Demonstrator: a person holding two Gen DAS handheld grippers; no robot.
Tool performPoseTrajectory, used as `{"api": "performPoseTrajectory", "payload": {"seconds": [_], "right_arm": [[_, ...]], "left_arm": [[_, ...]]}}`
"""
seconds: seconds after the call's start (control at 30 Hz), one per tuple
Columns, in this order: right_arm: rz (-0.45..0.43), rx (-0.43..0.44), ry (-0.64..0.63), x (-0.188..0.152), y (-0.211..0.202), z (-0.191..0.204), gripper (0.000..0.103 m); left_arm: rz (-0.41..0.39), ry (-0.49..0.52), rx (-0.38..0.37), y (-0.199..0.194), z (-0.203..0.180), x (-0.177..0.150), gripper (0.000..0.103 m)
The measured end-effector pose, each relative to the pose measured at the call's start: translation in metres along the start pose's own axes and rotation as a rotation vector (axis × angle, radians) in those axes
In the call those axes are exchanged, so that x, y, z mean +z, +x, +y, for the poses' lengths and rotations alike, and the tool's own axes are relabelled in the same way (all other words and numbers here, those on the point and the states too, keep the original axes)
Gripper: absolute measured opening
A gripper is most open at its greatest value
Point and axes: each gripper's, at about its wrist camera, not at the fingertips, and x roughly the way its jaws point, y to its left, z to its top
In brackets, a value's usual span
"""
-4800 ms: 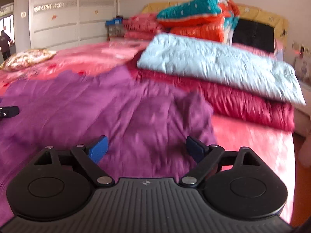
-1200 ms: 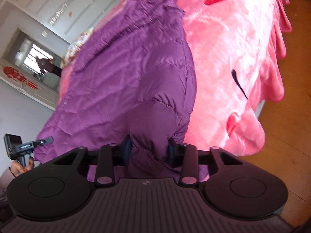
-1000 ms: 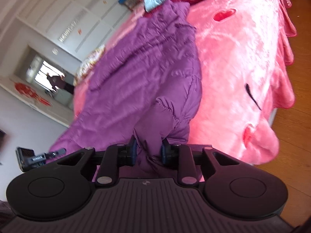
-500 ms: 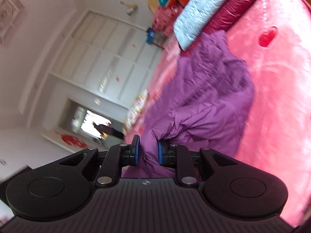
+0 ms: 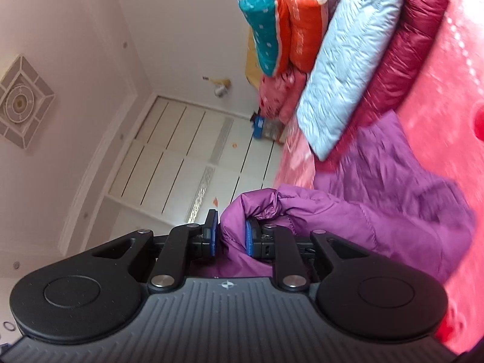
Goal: Fold large clothes
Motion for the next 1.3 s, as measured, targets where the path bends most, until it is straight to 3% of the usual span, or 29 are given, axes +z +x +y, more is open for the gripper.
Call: {"api": "performPoseTrajectory", "payload": {"seconds": [0.23,0.43,0.63,0.87,0.9,0.97,1.0,1.03,1.07,1.3], "right_arm": [[-0.021,-0.019,-0.029,0.04,0.058,-0.015,0.023],[-0.043,-0.074,-0.068,0.063,0.091,-0.029,0.022],[-0.021,-0.175,-0.092,0.071,0.124,-0.06,0.023],[0.004,-0.228,-0.093,0.072,0.139,-0.088,0.032],[0.005,-0.229,-0.09,0.071,0.138,-0.089,0.035],[-0.001,-0.234,-0.085,0.071,0.133,-0.088,0.052],[-0.009,-0.233,-0.091,0.07,0.129,-0.086,0.07],[-0.021,-0.235,-0.1,0.07,0.121,-0.081,0.095],[-0.036,-0.238,-0.109,0.072,0.117,-0.078,0.103],[-0.102,-0.239,-0.134,0.079,0.076,-0.055,0.103]], "left_arm": [[-0.057,-0.047,0.054,0.057,0.028,0.041,0.012],[-0.084,-0.027,0.131,0.104,0.046,0.068,0.012],[-0.069,-0.041,0.231,0.139,0.073,0.075,0.012],[-0.063,-0.089,0.228,0.144,0.09,0.077,0.019],[-0.061,-0.088,0.228,0.143,0.089,0.078,0.021],[-0.061,-0.078,0.224,0.139,0.084,0.08,0.027],[-0.064,-0.066,0.218,0.136,0.08,0.081,0.032],[-0.066,-0.052,0.212,0.132,0.075,0.082,0.035],[-0.067,-0.041,0.208,0.132,0.072,0.083,0.039],[-0.066,0.092,0.239,0.106,0.04,0.09,0.048]]}}
